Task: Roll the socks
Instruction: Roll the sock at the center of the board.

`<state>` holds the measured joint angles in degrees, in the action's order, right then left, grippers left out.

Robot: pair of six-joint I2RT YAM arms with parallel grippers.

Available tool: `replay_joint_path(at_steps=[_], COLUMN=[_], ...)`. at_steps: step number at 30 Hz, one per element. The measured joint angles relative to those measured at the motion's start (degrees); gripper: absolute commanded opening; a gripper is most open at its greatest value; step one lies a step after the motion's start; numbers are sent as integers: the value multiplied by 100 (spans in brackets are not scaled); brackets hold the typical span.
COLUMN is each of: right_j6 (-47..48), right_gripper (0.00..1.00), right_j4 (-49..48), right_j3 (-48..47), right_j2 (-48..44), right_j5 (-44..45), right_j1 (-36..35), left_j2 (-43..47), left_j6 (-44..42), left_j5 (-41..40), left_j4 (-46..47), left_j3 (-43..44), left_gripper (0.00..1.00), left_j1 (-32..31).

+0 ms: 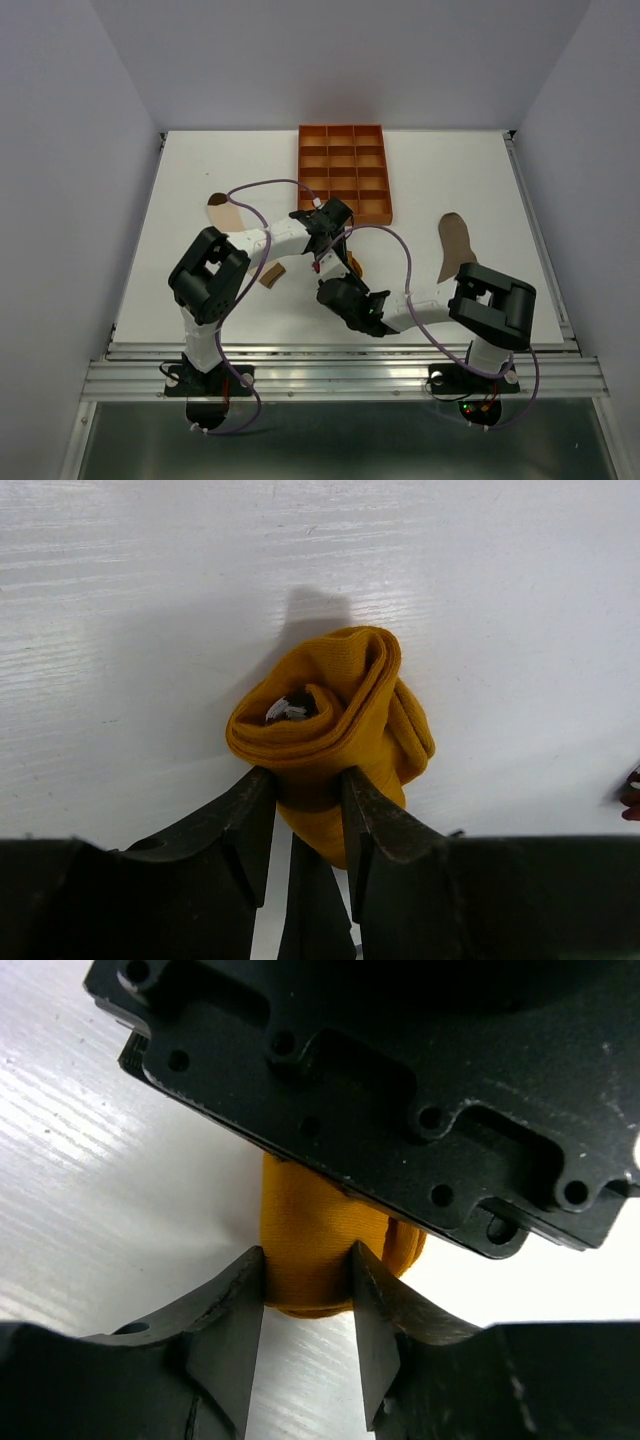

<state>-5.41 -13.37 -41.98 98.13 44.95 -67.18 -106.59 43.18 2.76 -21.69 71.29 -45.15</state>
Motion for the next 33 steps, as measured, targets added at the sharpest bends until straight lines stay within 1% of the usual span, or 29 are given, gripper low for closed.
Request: replay_joint_path(at_steps=[2,4,6,7,8,12,17,23,33], right_j6=[-33,-92,-164,-192,-229,-369,-649,-1086,-1580], right_gripper=[34,21,11,4,2,1,1,1,1], right_j4=[17,57,85,96,109,177,317,367,262], right_j3=[-52,-116,-164,-181,-195,-219,-166,-2,177], right_j2=[76,153,225,251,267,267,87,-278,-507], right_j5=[52,72,105,125,142,146,-144,-693,-1180], right_j1=[-20,-39,-46,-46,-44,-42,55,348,579], left_j2=[0,0,4,4,4,15,87,297,330], left_j6=[-13,-33,-52,-59,-74,-94,-96,-149,-214], left_j5=[22,42,48,52,61,81,111,153,186], left_j4=[15,48,96,116,131,136,114,-4,-162], left_j3=[-4,-17,-28,-31,-33,-35,-44,-44,-42], left_gripper=[41,41,41,41,41,44,48,48,49], left_j1=[15,22,31,39,48,55,79,122,203])
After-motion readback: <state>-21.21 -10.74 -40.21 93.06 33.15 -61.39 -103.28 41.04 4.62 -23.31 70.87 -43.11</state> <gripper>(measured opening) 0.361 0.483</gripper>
